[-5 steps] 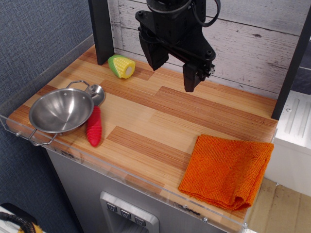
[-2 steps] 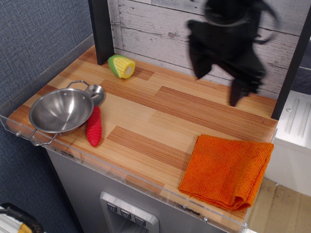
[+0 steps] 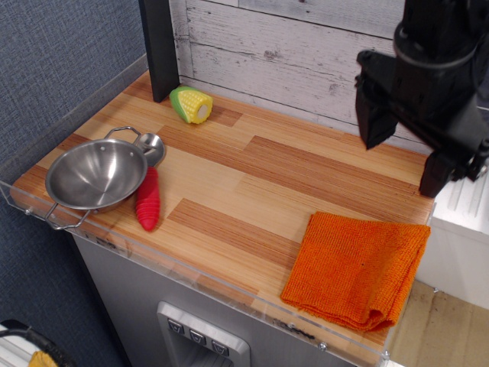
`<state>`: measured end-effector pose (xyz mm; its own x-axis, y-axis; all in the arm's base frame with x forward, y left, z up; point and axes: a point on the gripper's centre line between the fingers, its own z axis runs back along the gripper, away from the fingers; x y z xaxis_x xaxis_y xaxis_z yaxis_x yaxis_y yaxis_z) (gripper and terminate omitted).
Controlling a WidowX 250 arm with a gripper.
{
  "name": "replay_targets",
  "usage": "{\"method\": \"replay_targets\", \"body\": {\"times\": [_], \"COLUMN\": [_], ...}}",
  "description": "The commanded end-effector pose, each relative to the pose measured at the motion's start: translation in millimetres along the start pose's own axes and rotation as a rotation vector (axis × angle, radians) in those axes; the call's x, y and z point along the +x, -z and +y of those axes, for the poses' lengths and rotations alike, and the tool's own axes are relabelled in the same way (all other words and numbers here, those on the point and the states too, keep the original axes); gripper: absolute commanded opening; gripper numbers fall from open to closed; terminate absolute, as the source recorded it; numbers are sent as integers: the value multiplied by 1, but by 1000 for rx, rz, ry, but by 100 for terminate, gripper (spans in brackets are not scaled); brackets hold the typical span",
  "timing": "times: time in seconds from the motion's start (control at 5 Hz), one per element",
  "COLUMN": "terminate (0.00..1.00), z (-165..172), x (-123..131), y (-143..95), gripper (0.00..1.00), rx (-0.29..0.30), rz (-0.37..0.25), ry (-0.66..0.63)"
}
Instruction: Move the orange cloth right next to the spoon
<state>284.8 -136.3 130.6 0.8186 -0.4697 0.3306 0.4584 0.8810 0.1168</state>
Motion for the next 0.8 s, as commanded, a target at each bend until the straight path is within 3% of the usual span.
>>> {"method": "replay_targets", "body": {"times": [0.0, 0.2, 0.6], "terminate": [0, 0, 0], "z": [19, 22, 30], "x": [-27, -33, -46], "y": [-17, -18, -3], "gripper": [100, 100, 100], "rx": [22, 32, -12], "rz": [1, 16, 60], "ry": [-67, -82, -44]}}
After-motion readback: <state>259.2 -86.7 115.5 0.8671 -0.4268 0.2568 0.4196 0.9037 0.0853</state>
